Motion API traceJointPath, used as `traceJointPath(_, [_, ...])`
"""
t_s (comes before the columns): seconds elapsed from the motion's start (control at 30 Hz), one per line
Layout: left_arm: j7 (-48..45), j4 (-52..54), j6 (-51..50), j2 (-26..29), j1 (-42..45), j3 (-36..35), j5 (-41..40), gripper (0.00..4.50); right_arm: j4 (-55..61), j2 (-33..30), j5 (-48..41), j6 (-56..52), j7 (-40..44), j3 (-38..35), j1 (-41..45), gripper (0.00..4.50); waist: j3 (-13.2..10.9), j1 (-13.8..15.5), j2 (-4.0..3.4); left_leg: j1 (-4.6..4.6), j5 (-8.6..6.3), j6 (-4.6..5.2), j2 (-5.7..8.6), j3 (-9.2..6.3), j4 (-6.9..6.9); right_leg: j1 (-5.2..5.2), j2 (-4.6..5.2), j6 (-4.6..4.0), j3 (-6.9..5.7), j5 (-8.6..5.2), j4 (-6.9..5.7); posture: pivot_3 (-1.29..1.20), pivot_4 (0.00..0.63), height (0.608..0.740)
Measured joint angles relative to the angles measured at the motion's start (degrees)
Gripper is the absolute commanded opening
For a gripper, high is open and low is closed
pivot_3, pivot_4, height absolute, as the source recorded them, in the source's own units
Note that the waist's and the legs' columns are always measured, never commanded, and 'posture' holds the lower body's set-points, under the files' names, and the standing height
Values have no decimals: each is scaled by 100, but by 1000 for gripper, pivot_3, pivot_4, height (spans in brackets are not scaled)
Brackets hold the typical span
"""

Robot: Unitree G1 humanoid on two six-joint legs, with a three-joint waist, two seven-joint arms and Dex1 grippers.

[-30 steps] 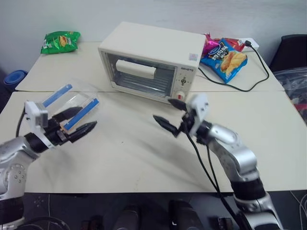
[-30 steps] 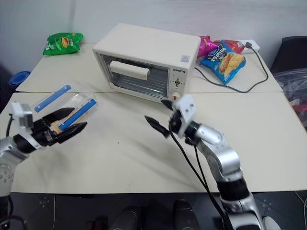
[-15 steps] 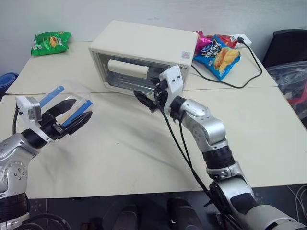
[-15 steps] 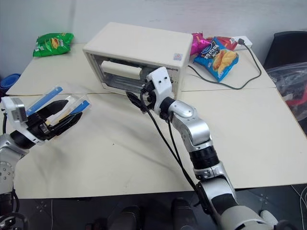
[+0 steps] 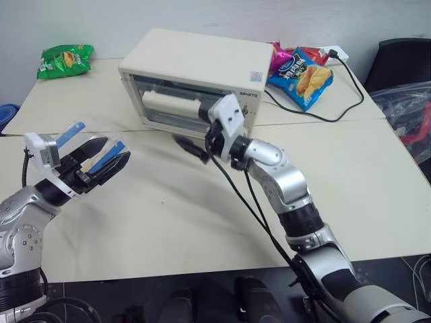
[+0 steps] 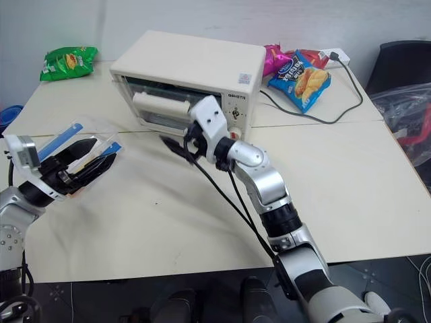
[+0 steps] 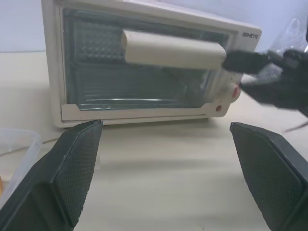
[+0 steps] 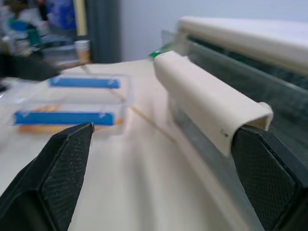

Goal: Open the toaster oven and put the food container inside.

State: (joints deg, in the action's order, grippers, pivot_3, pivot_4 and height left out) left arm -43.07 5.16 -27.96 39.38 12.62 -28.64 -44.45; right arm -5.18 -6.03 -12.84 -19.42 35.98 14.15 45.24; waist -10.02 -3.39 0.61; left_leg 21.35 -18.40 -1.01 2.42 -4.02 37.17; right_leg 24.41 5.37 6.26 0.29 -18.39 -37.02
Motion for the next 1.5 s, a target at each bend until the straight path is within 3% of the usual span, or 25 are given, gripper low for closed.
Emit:
traceJointPath(0.1, [46,-373,-116,23,410,-209,-227,3735,253,-195,-3,-65,406,203,-259,4500,0,-2,1,2,0,0,0,0,3,2,-2,0,-3,0,-2,0,150,740])
traceJointPath(0.3, [-180,-1839,-113,557,1806,-397,-312,1926,468,-405,92,-64,757,377,-478,4500,1,-1,4,0,0,-1,7,-3,3,12,-6,0,-26,0,-7,0,150,740])
traceJointPath(0.5, [-657,-4064,895,598,3560,836,1095,113,439,-384,257,62,824,404,-505,4500,3,8,7,-3,-1,-1,29,-9,8,14,2,3,-49,2,-13,0,150,740])
traceJointPath(0.7, [-1178,-5603,2024,180,4576,1866,2346,29,404,-380,351,221,893,492,-541,4500,4,-64,11,-2,-1,1,57,-8,16,66,26,2,-120,3,-50,0,150,740])
traceJointPath(0.9, [-1717,-5786,2421,238,4646,2128,2854,29,867,-866,389,419,1035,482,-1267,4500,5,-1,12,3,-5,7,71,-11,25,70,42,2,-128,3,-64,0,150,740])
traceJointPath(1.07, [-1881,-5539,2611,432,4022,2403,3271,29,1854,-1838,9,208,1359,35,-2726,4500,5,86,13,8,-14,23,78,-11,38,64,50,3,-126,3,-65,0,150,740])
traceJointPath(1.2, [-1750,-4947,2448,268,3371,2415,3316,29,2402,-2404,-293,193,1550,-449,-3708,4500,1,192,19,10,-23,30,78,-11,66,57,50,4,-122,3,-61,0,150,740])
traceJointPath(1.37, [-1458,-3757,2044,-115,2322,2312,3094,29,2531,-2455,-623,526,1513,-1125,-4118,4500,1,219,19,-15,-36,42,76,-18,85,14,53,6,-95,5,-52,0,150,740])
traceJointPath(1.5, [-981,-3034,1899,-217,1811,2139,3032,29,2510,-2141,-790,1113,1483,-1339,-4170,4500,2,232,18,-20,-40,38,72,-18,85,13,51,7,-81,5,-51,0,150,740])
